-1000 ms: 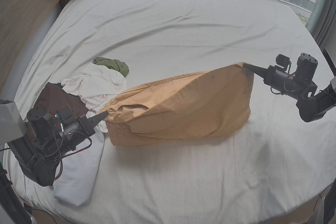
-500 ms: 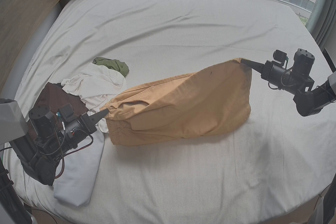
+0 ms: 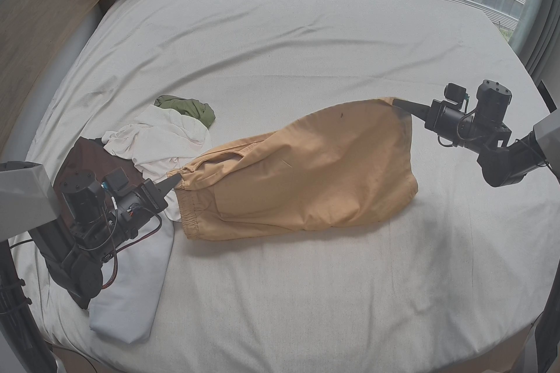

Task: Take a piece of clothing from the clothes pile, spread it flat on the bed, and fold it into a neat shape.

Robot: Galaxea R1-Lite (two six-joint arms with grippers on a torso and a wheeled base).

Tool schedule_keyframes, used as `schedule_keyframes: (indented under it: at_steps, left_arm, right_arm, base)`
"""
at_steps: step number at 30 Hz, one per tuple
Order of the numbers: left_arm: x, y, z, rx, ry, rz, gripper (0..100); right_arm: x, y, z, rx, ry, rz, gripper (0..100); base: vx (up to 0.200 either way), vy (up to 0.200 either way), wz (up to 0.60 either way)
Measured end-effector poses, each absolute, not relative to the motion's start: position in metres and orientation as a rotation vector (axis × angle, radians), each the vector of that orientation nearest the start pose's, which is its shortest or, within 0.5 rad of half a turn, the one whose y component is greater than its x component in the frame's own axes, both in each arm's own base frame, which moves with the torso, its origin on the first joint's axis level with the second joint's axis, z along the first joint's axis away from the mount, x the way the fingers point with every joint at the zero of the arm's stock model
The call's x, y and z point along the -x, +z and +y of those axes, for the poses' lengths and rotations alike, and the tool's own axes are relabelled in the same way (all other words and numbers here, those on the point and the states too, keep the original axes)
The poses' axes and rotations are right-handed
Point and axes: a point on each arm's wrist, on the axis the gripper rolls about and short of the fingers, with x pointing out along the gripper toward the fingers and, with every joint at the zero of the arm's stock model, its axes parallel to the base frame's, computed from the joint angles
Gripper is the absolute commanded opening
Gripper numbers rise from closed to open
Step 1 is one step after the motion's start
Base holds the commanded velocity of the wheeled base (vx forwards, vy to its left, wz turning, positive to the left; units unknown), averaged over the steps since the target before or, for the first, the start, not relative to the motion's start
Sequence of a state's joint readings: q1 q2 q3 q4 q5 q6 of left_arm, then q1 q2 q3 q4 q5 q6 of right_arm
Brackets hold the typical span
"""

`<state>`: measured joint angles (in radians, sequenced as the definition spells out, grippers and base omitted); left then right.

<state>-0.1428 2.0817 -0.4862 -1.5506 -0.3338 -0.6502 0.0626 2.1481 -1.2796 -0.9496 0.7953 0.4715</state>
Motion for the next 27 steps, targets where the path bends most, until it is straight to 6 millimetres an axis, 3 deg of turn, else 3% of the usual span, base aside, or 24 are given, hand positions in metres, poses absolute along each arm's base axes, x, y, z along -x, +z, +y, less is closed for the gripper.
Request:
schedule_keyframes:
  at_steps: [17, 18, 27]
  left_arm:
    - [-0.325, 0.079, -0.054, 0.666, -0.428, 0.182, 0]
    - [-0.325, 0.079, -0.054, 0.666, -0.426, 0.182, 100]
    - [-0.33, 0.078, -0.054, 0.668, -0.401, 0.164, 100]
  right_arm:
    - [-0.449, 0.162, 0.047, -0.413, 0.864, 0.13, 0]
    - [-0.45, 0.161, 0.047, -0.412, 0.864, 0.13, 100]
    - [-0.46, 0.162, 0.049, -0.407, 0.837, 0.096, 100]
  base:
    - [0.0, 0.0, 0.0]
    - [0.0, 0.0, 0.0]
    - [0.0, 0.0, 0.0]
